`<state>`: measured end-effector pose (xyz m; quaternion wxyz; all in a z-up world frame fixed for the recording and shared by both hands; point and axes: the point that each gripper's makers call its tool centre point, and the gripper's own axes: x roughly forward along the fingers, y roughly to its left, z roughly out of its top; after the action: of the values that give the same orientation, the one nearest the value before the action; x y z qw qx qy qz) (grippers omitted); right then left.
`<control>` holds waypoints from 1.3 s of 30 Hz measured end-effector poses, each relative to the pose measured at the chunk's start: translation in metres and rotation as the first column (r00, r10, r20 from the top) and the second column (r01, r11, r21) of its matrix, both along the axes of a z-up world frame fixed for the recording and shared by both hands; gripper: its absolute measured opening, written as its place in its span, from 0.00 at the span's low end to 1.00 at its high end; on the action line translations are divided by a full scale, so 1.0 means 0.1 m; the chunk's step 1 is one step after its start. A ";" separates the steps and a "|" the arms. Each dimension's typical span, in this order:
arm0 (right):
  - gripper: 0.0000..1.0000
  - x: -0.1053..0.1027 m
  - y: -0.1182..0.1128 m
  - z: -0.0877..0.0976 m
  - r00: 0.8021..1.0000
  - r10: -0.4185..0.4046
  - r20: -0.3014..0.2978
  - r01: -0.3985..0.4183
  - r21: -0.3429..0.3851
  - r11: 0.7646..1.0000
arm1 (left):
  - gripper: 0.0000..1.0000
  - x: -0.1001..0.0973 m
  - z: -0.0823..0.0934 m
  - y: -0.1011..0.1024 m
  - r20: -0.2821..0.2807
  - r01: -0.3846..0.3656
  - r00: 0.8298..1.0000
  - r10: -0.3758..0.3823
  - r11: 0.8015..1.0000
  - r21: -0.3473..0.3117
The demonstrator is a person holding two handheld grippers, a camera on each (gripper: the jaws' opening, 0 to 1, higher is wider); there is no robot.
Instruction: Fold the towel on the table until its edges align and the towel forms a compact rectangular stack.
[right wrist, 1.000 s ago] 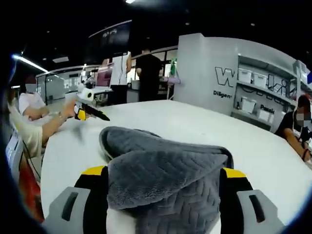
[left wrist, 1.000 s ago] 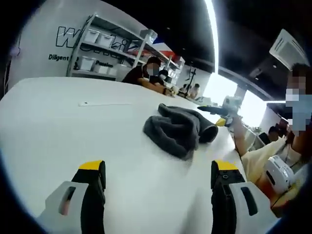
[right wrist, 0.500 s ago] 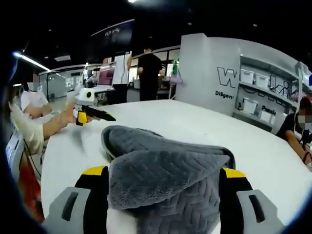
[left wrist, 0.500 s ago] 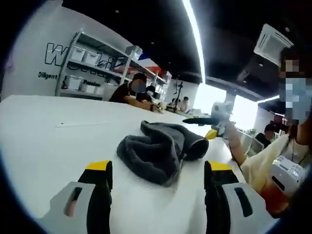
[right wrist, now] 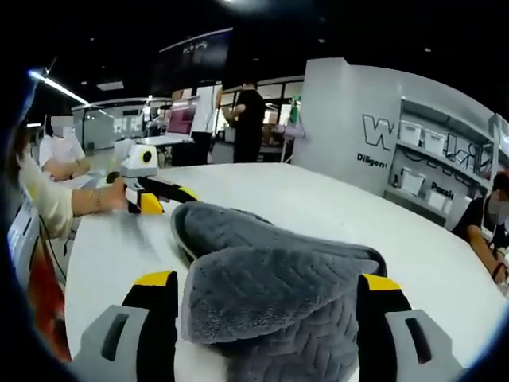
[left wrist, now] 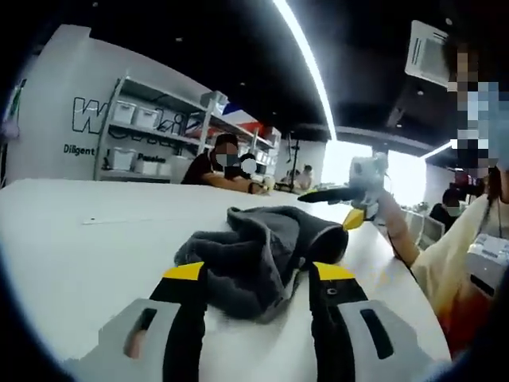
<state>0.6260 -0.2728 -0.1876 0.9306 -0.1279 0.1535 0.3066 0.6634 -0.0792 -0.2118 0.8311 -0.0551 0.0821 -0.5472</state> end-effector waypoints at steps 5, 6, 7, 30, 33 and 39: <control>0.94 -0.01 0.00 0.00 1.000 0.001 0.001 -0.001 -0.007 1.000 | 0.26 -0.03 0.00 -0.06 -0.005 0.018 1.000 -0.019 0.999 -0.028; 0.94 -0.01 0.00 0.00 1.000 0.000 0.003 0.000 -0.007 1.000 | 0.26 -0.02 -0.03 -0.07 -0.015 0.017 1.000 -0.017 1.000 -0.019; 0.94 -0.01 0.00 0.01 1.000 0.000 0.005 0.000 -0.007 1.000 | 0.25 -0.02 -0.05 -0.07 -0.024 0.016 1.000 -0.016 1.000 -0.015; 0.93 -0.03 0.01 -0.01 1.000 0.005 0.000 -0.005 -0.013 1.000 | 0.02 -0.22 0.30 -0.12 -0.179 0.081 0.975 -0.134 0.958 -0.276; 0.93 -0.02 -0.01 -0.01 1.000 0.007 -0.004 -0.007 -0.001 1.000 | 0.02 -0.31 0.43 -0.13 -0.145 0.100 0.978 -0.147 0.952 -0.290; 0.93 -0.04 0.02 0.01 1.000 0.023 -0.007 -0.023 0.032 0.999 | 0.02 -0.43 0.79 -0.11 -0.172 0.109 0.964 -0.202 0.894 -0.435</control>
<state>0.6222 -0.2707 -0.1862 0.9284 -0.1136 0.1503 0.3203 0.6208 -0.0901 -0.1332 0.7392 -0.2847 0.0548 -0.6079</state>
